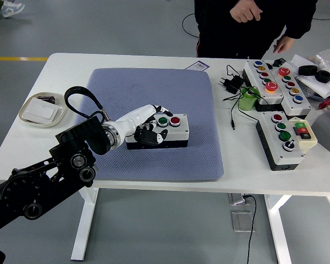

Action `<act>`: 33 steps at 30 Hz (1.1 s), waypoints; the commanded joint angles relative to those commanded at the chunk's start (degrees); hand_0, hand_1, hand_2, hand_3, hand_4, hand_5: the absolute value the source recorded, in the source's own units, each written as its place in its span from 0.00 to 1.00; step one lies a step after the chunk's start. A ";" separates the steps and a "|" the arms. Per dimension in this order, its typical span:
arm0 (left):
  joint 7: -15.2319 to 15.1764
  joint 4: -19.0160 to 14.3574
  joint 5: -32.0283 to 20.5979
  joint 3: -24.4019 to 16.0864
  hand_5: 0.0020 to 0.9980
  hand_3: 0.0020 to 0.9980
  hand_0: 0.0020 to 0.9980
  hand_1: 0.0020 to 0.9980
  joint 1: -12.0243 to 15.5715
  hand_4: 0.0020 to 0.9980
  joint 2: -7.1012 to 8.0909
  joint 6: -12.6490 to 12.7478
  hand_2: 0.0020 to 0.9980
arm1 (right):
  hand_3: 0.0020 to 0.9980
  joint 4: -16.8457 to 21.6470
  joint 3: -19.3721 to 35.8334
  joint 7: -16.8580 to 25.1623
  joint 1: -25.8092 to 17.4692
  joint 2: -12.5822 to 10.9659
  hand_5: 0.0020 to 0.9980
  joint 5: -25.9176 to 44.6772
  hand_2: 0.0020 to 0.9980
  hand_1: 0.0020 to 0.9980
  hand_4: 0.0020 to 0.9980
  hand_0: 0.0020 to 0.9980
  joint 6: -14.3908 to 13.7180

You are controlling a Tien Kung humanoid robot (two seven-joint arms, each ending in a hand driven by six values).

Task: Pick up the button,place it on the desk,press the button,press the button

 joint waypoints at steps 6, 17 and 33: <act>0.11 1.99 1.26 0.91 0.13 0.84 0.00 0.00 -0.43 0.47 -0.39 0.02 0.06 | 0.61 0.00 -0.13 0.00 -0.07 -0.04 0.29 0.18 0.62 0.53 0.26 0.64 -0.03; 0.21 3.96 3.11 1.26 0.06 0.84 0.01 0.00 -0.72 0.46 -0.35 0.24 0.06 | 0.61 0.00 0.05 0.08 -0.04 0.02 0.29 0.11 0.62 0.53 0.26 0.64 -0.05; 0.96 2.52 6.96 2.67 0.04 0.82 0.01 0.00 -0.54 0.46 0.88 -2.81 0.06 | 0.61 0.00 0.37 -0.04 -0.05 0.16 0.29 -0.16 0.62 0.53 0.26 0.64 -0.08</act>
